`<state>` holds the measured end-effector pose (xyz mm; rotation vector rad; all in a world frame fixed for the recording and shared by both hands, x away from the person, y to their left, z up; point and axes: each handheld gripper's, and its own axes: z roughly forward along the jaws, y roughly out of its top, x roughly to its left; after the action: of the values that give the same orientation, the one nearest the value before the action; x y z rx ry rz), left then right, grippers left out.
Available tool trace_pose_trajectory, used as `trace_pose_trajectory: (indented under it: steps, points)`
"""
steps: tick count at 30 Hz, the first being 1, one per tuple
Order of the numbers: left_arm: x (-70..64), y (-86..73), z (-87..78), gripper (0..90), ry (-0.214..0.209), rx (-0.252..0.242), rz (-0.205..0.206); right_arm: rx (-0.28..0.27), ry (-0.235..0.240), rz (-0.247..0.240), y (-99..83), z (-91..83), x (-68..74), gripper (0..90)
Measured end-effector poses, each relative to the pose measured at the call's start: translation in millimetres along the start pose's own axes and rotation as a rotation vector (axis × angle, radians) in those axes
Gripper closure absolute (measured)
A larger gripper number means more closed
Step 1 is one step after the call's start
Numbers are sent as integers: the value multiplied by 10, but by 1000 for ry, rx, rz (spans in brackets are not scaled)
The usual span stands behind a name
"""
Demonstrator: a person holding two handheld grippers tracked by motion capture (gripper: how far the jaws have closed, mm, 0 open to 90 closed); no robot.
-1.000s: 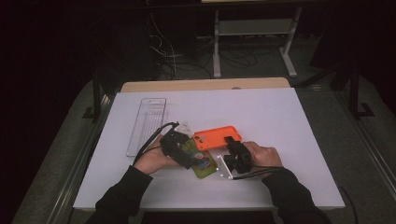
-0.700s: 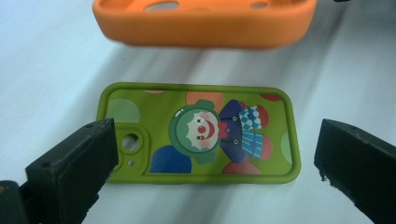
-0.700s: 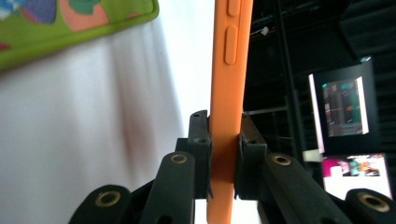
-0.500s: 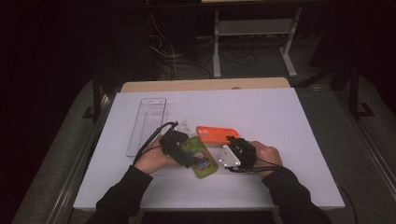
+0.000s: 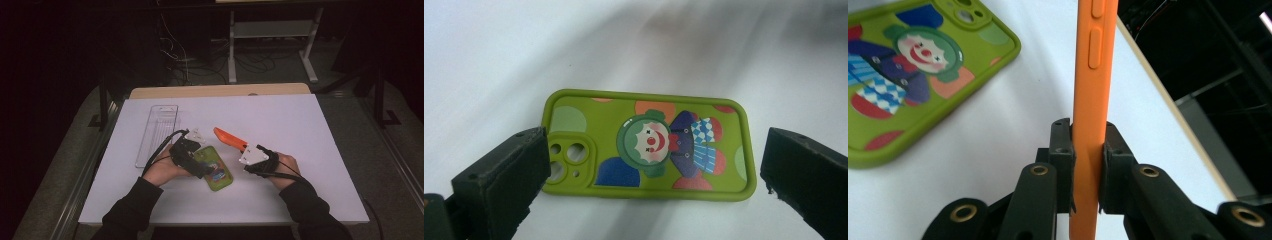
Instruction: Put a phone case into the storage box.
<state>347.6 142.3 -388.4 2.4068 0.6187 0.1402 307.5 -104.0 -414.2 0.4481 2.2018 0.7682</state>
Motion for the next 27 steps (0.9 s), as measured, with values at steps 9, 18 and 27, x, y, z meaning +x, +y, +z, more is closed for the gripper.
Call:
trace_pose_trajectory:
  steps: [9,18,27]
  points:
    - [-12,-1,11,0,-1,1,-11,-11,89,177,-5,5,-82,781]
    - [-18,4,15,0,-2,2,-6,-10,166,329,-25,19,-139,782]
    - [-15,3,10,0,-7,-22,-27,-19,246,466,-92,62,-246,782]
